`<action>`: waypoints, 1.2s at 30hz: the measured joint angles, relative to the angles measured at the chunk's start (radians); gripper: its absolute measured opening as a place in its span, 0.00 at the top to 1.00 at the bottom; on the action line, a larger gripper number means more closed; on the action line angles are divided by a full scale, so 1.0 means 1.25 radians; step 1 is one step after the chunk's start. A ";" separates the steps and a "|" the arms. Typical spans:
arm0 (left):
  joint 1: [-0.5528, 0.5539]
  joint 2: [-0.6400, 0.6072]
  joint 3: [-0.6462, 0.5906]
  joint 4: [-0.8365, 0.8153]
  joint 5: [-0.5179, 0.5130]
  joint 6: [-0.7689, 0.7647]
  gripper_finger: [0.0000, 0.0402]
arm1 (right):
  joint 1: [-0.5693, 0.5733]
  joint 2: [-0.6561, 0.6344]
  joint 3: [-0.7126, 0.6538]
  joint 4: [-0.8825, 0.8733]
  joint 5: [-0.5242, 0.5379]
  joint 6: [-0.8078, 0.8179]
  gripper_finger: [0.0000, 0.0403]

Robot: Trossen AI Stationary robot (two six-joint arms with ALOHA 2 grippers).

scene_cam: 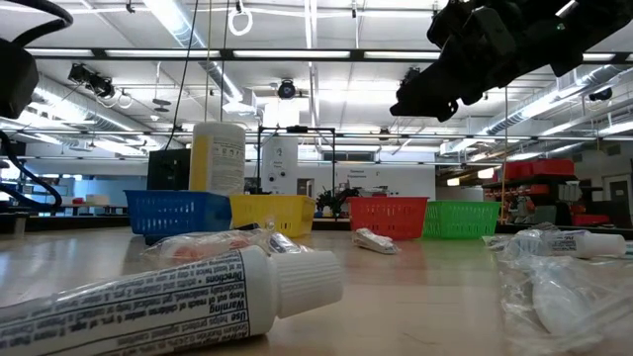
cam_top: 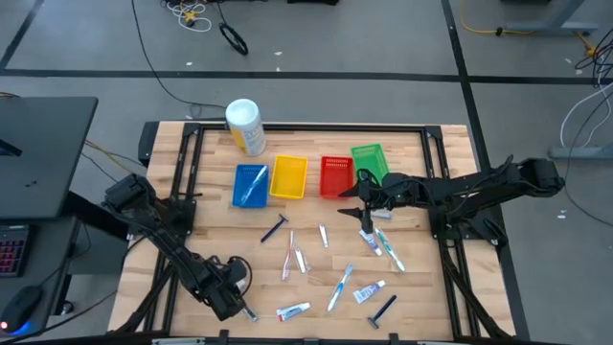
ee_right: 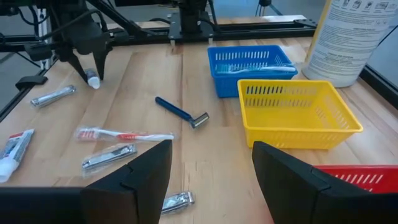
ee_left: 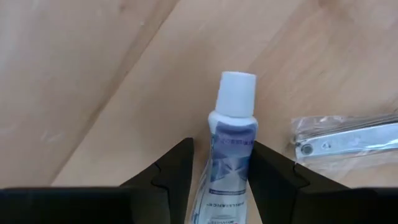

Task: Pick & Place Travel size toiletries
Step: Put the white toothpaste into the yellow bin

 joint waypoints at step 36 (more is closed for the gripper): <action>0.471 -0.207 -0.004 -0.014 -0.258 0.687 0.84 | 0.000 0.000 0.000 -0.012 -0.001 0.000 0.42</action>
